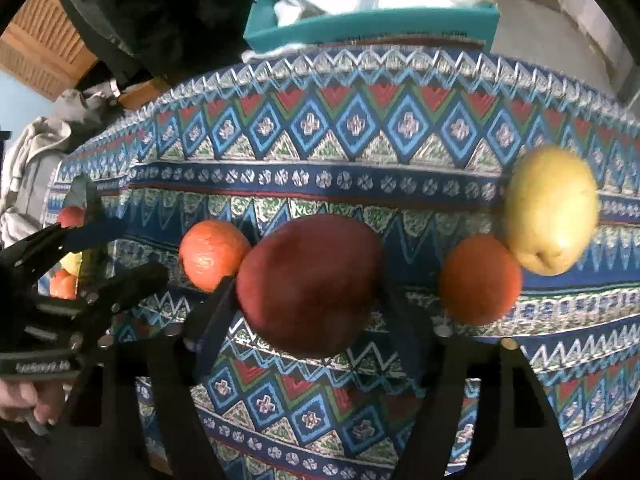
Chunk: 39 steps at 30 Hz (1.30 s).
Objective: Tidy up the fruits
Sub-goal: 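Grasp an orange with the left tool while the right tool grasps a red apple, then lift and carry the orange with the left tool while the right tool carries the apple to the bowl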
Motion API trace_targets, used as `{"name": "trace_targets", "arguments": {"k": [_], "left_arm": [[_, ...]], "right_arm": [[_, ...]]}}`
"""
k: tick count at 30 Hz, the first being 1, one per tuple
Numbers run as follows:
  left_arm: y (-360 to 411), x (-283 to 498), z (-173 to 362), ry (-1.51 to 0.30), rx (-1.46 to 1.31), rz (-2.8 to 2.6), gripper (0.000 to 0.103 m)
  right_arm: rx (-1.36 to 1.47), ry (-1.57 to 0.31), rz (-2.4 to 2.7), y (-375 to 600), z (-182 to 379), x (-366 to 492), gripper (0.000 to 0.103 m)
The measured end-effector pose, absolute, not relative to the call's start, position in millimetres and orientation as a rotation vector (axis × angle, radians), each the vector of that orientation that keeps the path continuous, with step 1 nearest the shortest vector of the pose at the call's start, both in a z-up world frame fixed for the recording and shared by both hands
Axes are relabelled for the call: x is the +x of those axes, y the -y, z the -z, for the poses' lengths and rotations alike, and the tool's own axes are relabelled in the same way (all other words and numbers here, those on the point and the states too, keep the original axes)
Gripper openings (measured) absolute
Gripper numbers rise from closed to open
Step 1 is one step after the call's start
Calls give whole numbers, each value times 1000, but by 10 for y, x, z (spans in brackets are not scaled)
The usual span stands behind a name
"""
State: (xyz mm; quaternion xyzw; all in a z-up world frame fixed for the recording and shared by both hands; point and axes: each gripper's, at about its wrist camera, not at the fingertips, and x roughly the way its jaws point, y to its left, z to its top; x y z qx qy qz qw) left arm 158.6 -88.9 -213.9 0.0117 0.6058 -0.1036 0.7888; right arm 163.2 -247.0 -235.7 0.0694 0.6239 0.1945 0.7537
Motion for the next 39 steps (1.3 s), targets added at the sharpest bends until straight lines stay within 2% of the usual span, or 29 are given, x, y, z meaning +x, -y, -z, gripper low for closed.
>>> {"name": "trace_targets", "arguments": {"k": [4,10,13,33,34,35,36,37,39], "left_arm": [[956,1575,2137,-1306,33,228,83],[957,1591,2162,-1314,29,229,83],[945,1612,2163,-1308,7,233,83],[1413,1757,2466,-1325,106,274,82],[1424,1764,2481,-1324,103,279,74],[1430,1773,2490,-1324,97,289,61],[1445,1780,2489,-1317,104,288,55],[1450,1780,2486,-1313,110,294,45],[1442,1782,2484,-1315,102,299,45]], "right_arm": [[141,-1334,-417,2438,2357,1649,78],[121,-1326,-421,2413,2346,1632,75],[144,-1278,-420,2531,2213,1568,61],[248,-1311,-409,2940,2299,1444,62],[246,-1312,-414,2937,2305,1447,64],[244,-1316,-417,2932,2319,1452,65],[244,-1319,-417,2927,2336,1449,67],[244,-1321,-417,2923,2354,1455,69],[239,-1319,-419,2897,2390,1470,73]]}}
